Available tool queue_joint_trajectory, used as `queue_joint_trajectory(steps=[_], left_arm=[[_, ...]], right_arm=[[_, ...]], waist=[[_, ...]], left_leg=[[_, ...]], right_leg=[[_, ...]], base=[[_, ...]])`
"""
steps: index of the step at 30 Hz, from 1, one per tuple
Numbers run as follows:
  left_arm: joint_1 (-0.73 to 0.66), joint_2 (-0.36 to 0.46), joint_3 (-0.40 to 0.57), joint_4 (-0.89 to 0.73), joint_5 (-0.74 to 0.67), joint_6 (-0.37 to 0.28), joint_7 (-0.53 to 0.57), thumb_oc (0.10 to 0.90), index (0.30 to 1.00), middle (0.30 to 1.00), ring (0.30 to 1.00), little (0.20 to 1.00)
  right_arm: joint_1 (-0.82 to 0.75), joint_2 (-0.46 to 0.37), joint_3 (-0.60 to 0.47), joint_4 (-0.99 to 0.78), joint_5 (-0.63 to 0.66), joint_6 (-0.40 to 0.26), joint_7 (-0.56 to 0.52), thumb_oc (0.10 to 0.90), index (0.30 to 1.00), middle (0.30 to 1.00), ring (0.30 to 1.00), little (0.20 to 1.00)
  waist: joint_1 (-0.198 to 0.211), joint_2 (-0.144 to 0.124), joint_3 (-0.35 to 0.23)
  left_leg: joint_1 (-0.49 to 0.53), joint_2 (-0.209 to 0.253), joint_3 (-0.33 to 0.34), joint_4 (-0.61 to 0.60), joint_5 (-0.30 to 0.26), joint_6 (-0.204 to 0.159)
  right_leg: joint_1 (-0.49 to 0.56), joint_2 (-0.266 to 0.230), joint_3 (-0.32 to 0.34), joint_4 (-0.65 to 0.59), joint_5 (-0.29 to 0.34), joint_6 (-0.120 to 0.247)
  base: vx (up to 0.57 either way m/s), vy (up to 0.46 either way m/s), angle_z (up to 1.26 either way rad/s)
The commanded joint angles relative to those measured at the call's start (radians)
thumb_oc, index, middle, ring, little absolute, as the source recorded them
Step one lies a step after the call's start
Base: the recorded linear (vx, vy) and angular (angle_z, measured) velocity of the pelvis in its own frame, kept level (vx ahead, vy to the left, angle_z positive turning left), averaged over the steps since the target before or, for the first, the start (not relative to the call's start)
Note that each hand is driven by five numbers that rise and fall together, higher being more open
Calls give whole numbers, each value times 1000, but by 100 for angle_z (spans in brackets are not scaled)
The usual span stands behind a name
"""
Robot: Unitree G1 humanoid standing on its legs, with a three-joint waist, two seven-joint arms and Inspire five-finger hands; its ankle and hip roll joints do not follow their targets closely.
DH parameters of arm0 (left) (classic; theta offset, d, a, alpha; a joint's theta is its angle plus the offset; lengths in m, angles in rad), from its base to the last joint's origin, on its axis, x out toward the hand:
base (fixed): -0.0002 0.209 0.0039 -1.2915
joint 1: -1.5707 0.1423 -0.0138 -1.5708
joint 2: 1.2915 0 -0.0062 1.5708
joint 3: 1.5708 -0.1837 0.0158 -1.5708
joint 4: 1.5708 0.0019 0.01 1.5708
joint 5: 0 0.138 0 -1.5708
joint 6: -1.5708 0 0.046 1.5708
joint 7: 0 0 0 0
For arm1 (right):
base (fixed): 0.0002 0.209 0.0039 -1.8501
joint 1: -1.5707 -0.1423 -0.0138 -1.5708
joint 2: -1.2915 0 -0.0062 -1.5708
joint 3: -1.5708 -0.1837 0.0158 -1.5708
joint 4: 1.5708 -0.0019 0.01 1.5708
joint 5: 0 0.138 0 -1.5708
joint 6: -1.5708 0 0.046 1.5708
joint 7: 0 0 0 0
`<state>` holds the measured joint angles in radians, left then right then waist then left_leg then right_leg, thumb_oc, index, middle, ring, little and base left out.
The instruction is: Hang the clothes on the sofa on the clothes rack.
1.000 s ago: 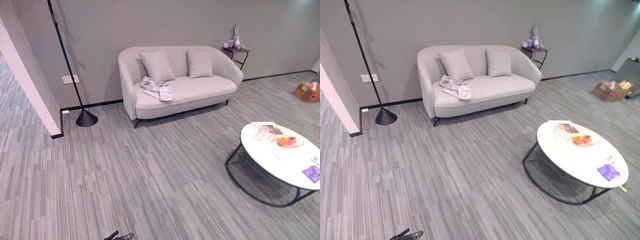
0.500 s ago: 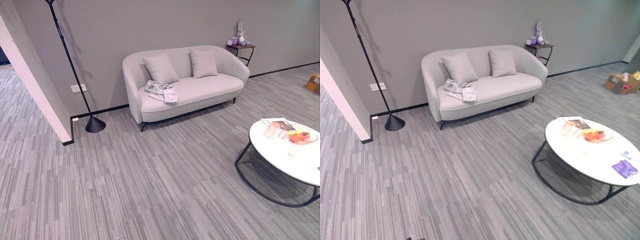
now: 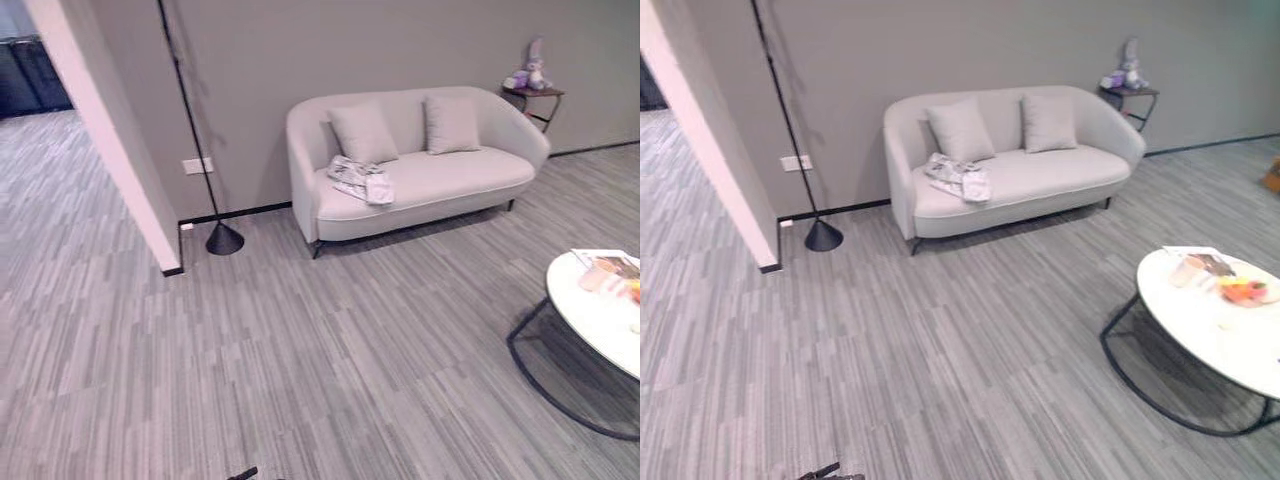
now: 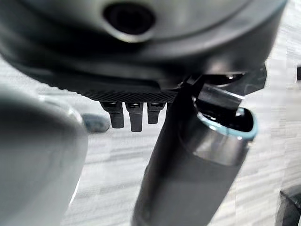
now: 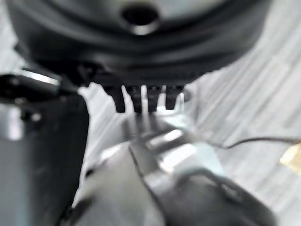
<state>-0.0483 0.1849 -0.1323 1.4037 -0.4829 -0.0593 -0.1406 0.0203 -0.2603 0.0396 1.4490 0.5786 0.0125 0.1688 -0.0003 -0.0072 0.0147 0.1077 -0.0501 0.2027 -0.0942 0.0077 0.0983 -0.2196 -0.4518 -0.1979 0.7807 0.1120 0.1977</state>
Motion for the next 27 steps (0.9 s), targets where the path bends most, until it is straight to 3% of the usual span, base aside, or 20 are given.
queue_joint_trajectory(steps=[1, 2, 3, 4, 6, 8, 11, 12, 13, 15, 16, 17, 19, 21, 22, 23, 24, 25, 27], left_arm=[[-41, 15, 37, 23, 60, -26, 12, 800, 900, 900, 900, 900], [-41, 15, 37, 23, 60, -26, 12, 800, 900, 900, 900, 900], [-46, 16, 35, 20, 68, -34, 17, 800, 900, 900, 900, 900], [-46, 16, 35, 20, 68, -34, 17, 800, 900, 900, 900, 900], [-58, 11, 29, 15, 72, -43, 22, 800, 900, 900, 900, 900], [-65, 8, 24, 15, 78, -46, 20, 800, 900, 900, 900, 900], [-69, 7, 22, 18, 85, -47, 20, 800, 900, 900, 900, 900], [-65, 6, 28, 16, 76, -49, 28, 800, 900, 900, 900, 900], [-55, -3, 31, 15, 56, -49, 31, 800, 900, 900, 900, 900], [-47, -10, 35, 21, 38, -49, 39, 800, 900, 900, 900, 900], [-46, -14, 39, 13, 24, -39, 38, 800, 900, 900, 900, 900], [-46, -14, 39, 13, 24, -39, 38, 800, 900, 900, 900, 900], [-47, -15, 37, 1, 18, -26, 36, 800, 900, 900, 900, 900], [-50, -18, 25, -15, 29, -23, 38, 800, 900, 900, 900, 900], [-50, -18, 25, -16, 29, -23, 38, 800, 900, 900, 900, 900], [-52, -26, 18, -34, 16, -33, 36, 800, 900, 900, 900, 900], [-51, -26, 17, -34, 16, -33, 36, 800, 900, 900, 900, 900], [-51, -30, 23, -33, 1, -36, 35, 800, 900, 900, 900, 900], [-49, -35, 36, -28, -21, -36, 35, 800, 900, 900, 900, 900]], right_arm=[[-39, 72, 71, -68, -32, -7, 22, 800, 900, 900, 900, 900], [-39, 73, 71, -68, -32, -7, 22, 800, 900, 900, 900, 900], [-38, 75, 69, -71, -20, -2, 27, 800, 900, 900, 900, 900], [-38, 74, 69, -71, -20, -2, 27, 800, 900, 900, 900, 900], [-35, 79, 61, -63, -14, 2, 34, 800, 900, 900, 900, 900], [-30, 85, 55, -46, -18, 9, 41, 800, 900, 900, 900, 900], [-15, 85, 34, -17, -6, 21, 54, 800, 900, 900, 900, 900], [-17, 79, 31, -7, -8, 20, 51, 800, 900, 900, 900, 900], [-20, 64, 45, -6, -29, 6, 40, 800, 900, 900, 900, 900], [-27, 49, 85, -7, -86, -7, 26, 800, 900, 900, 900, 900], [-24, 48, 112, 2, -118, -4, 22, 800, 900, 900, 900, 900], [-24, 48, 111, 2, -118, -4, 22, 800, 900, 900, 900, 900], [-16, 50, 136, 20, -152, 0, 14, 800, 900, 900, 900, 900], [-12, 53, 160, 17, -170, 2, 6, 800, 900, 900, 900, 900], [-11, 53, 160, 17, -171, 2, 6, 800, 900, 900, 900, 900], [-13, 54, 175, 17, -181, 13, 13, 800, 900, 900, 900, 900], [-13, 54, 175, 17, -181, 13, 13, 800, 900, 900, 900, 900], [-13, 58, 180, 18, -186, 12, 17, 800, 900, 900, 900, 900], [-19, 66, 201, 20, -210, 7, 20, 800, 900, 900, 900, 900]], waist=[[8, 46, 67], [8, 47, 68], [8, 57, 64], [9, 58, 65], [0, 55, 61], [-1, 43, 49], [-7, 24, 20], [-8, 28, 10], [-8, 39, 2], [-1, 38, -5], [6, 23, -1], [6, 23, -2], [20, -6, 8], [33, -33, 24], [33, -30, 26], [56, -43, 45], [54, -43, 43], [62, -45, 46], [69, -47, 46]], left_leg=[[81, 31, 40, 7, -116, -32], [82, 32, 40, 7, -116, -33], [101, 58, 51, 7, -135, -58], [103, 61, 51, 7, -135, -58], [128, 70, 46, 7, -153, -79], [147, 73, 58, 7, -155, -87], [175, 97, 45, 7, -150, -114], [180, 128, 42, 11, -115, -131], [167, 200, 25, 61, -40, -160], [122, 264, -4, 156, 78, -182], [68, 309, -31, 297, 145, -183], [67, 309, -31, 297, 146, -183], [-2, 375, -32, 488, 229, -177], [-68, 406, 2, 643, 244, -152], [-70, 412, -2, 653, 239, -156], [-228, 273, -7, 739, 92, -130], [-232, 273, -9, 741, 90, -129], [-277, 221, -5, 709, 54, -126], [-300, 138, 28, 529, 12, -109]], right_leg=[[62, 172, -74, -277, -57, -44], [65, 175, -75, -281, -56, -45], [78, 170, -85, -586, -42, -38], [84, 174, -87, -595, -38, -39], [79, 169, -29, -757, 21, -16], [59, 149, 32, -833, 88, -2], [85, 162, 48, -820, 97, 3], [83, 188, 44, -797, 81, -6], [80, 245, 36, -734, 9, -44], [101, 296, 7, -715, -44, -87], [163, 334, -17, -729, -94, -125], [163, 334, -18, -731, -93, -125], [246, 379, -37, -785, -119, -177], [301, 405, -38, -826, -131, -212], [304, 409, -38, -828, -131, -212], [342, 406, -14, -868, -131, -203], [341, 406, -16, -868, -132, -202], [344, 403, -12, -868, -135, -195], [349, 393, -13, -868, -141, -177]], base=[[215, -172, 29], [344, -402, 11], [184, -237, 12], [270, -324, 1], [235, -232, -7], [211, -253, -9], [353, -476, 16], [373, -708, 37], [355, -766, 37], [346, -835, 9], [267, -629, 14], [265, -598, 25], [229, -554, 11], [188, -465, -1], [194, -366, -11], [115, -194, -15], [159, -233, -18], [104, -61, -17], [181, -56, -23]])
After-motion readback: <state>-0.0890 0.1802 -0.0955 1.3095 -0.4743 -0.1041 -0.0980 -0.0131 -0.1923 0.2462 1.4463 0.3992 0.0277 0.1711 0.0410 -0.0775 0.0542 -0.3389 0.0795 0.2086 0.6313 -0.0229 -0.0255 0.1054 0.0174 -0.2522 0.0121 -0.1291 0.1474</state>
